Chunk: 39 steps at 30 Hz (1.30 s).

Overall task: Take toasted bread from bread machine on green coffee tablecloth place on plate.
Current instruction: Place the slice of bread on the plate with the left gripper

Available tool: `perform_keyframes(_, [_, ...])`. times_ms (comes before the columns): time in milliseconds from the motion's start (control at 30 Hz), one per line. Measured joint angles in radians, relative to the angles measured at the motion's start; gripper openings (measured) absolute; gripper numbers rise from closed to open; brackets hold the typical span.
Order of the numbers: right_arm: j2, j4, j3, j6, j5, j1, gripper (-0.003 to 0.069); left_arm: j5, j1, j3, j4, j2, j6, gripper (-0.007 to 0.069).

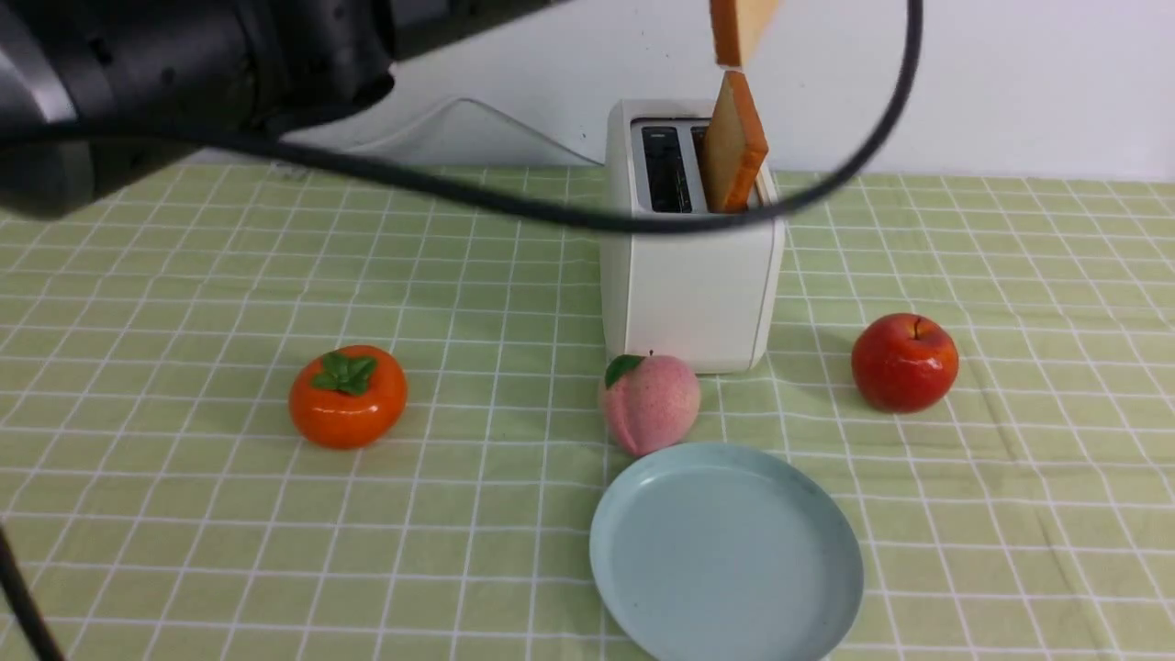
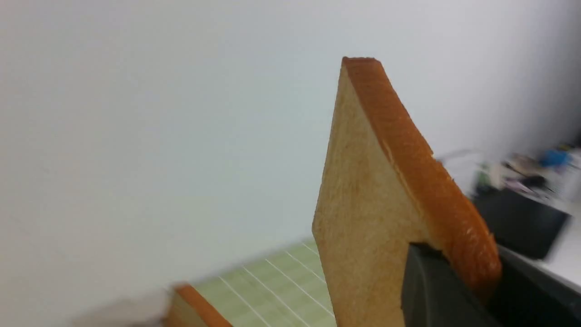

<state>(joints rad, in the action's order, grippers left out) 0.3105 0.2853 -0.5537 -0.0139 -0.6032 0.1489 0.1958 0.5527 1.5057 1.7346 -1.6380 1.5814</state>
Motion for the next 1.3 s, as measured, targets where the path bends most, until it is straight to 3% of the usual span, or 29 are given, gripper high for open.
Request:
perform_keyframes(167, [0.0, 0.039, 0.0, 0.0, -0.042, 0.0, 0.005, 0.285, 0.0, -0.263, -0.125, 0.022, -0.216, 0.0095])
perform_keyframes(400, [-0.001, 0.058, -0.001, 0.0, -0.1, 0.0, 0.0053, 0.321, 0.0, -0.341, -0.392, -0.072, -0.599, 0.0095])
perform_keyframes(567, [-0.001, 0.071, -0.001, 0.0, -0.125, 0.0, 0.0053, 0.316, 0.0, -0.341, -0.431, -0.137, -0.729, 0.0095])
perform_keyframes(900, [-0.001, 0.079, -0.001, 0.0, -0.154, 0.0, 0.0059, 0.318, 0.0, -0.34, -0.488, -0.179, -0.831, 0.0099])
perform_keyframes(1067, [-0.001, 0.079, -0.001, -0.003, -0.154, 0.0, 0.0064, 0.356, 0.0, -0.34, -0.664, -0.179, -1.036, 0.0258])
perform_keyframes(1100, [-0.001, 0.079, -0.001, -0.014, -0.154, 0.0, 0.0064, 0.39, 0.0, -0.34, -0.741, -0.179, -1.14, 0.0341])
perform_keyframes(1200, [-0.001, 0.079, -0.001, -0.03, -0.154, 0.0, 0.0065, 0.431, 0.0, -0.34, -0.887, -0.177, -1.281, 0.0477])
perform_keyframes(1300, [-0.001, 0.079, -0.001, -0.038, -0.154, 0.0, 0.0068, 0.447, 0.0, -0.34, -0.977, -0.165, -1.372, 0.0538])
